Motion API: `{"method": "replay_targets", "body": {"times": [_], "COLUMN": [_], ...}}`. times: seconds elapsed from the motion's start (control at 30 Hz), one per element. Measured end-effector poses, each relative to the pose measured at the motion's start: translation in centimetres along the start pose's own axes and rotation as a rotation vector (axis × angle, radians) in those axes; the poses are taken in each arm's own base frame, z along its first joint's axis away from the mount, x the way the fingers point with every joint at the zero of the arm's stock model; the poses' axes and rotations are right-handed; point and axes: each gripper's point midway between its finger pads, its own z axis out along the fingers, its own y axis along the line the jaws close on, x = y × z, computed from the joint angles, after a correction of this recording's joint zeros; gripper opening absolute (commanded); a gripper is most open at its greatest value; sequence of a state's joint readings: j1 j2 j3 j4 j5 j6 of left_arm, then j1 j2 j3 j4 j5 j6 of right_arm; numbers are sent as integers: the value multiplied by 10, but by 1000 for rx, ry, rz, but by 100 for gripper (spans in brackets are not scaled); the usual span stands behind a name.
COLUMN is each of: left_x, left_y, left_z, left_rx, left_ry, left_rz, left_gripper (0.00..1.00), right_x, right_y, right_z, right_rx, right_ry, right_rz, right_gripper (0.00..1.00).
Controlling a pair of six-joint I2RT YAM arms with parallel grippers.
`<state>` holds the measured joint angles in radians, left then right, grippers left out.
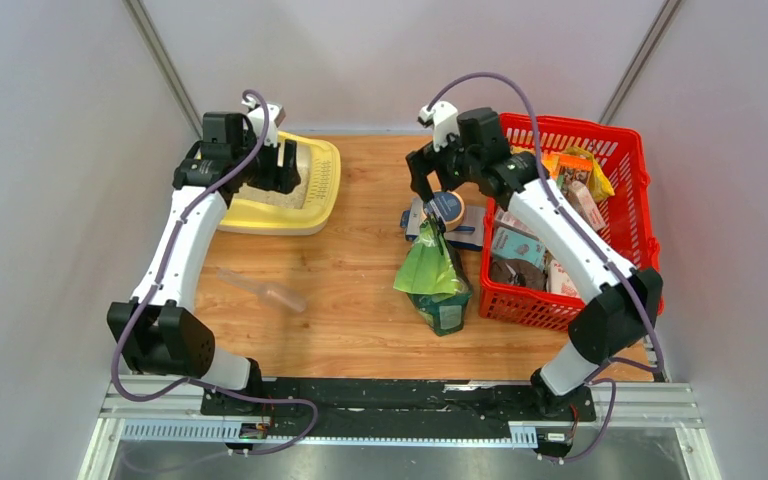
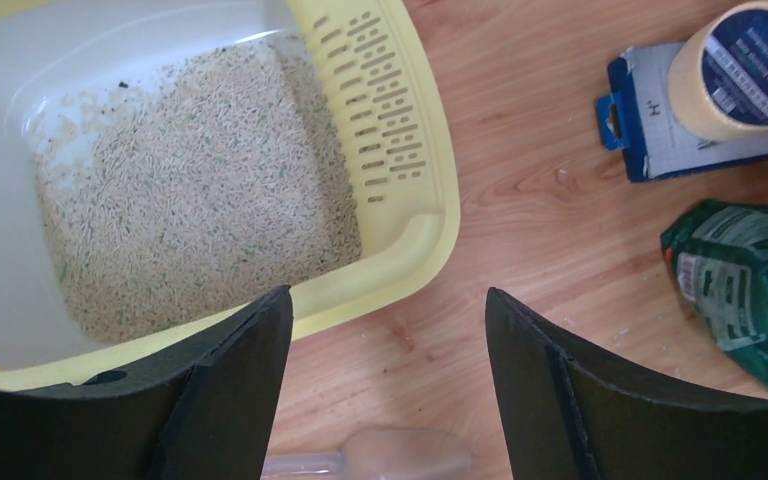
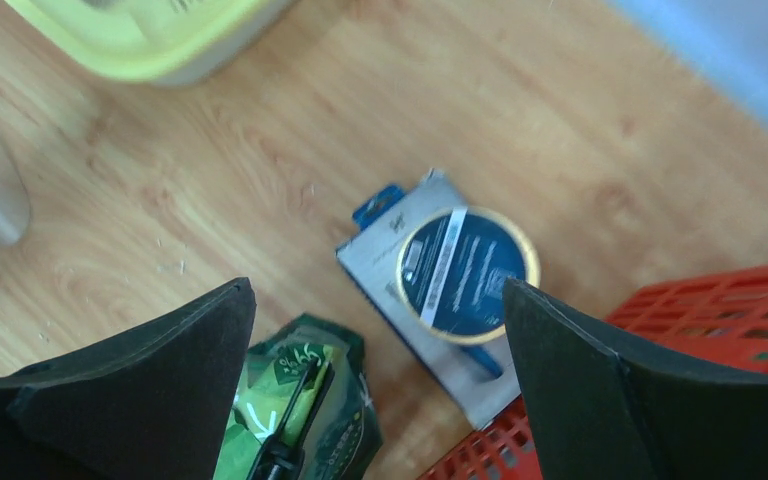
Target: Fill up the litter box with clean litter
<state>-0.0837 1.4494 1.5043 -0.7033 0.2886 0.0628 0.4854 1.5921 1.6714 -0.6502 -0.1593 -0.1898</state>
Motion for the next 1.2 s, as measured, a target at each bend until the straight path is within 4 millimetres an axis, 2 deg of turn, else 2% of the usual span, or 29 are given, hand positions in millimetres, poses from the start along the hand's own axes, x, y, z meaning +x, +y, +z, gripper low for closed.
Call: {"method": "replay_targets", "body": {"times": [0.1,0.2,0.23,0.3,0.43,0.57,0.63,0.83,1.03,1.2], "left_x": [13,30,38,51,79,92,95,97,105,106], "left_y": [2,-1,-5,-18,-60,-95,-105,-111,-113,-113], "left_z": [3,5,5,4,2,2,0,1,0,-1], "left_rx": [-11,3,19,64,202,313,348,381,413,419], "left_ry": [36,76,92,120,180,205,210,211,238,240], "left_rz": [20,63,81,125,248,323,338,346,366,373], "left_gripper": [78,77,77,77,76,76,76,75,75,75], "right_x": [54,101,107,104,109,114,117,115,101,116], "right_y": [2,-6,-10,-17,-21,-29,-31,-9,7,22], "right_z": [23,28,29,29,18,7,2,-13,-31,-48], "right_rx": [2,38,49,64,81,104,97,-93,-195,-240], "right_ry": [136,248,254,227,203,188,186,199,212,279], "right_rz": [72,156,179,199,227,262,282,328,291,258], "right_gripper": [98,98,97,97,97,100,100,100,100,100]}}
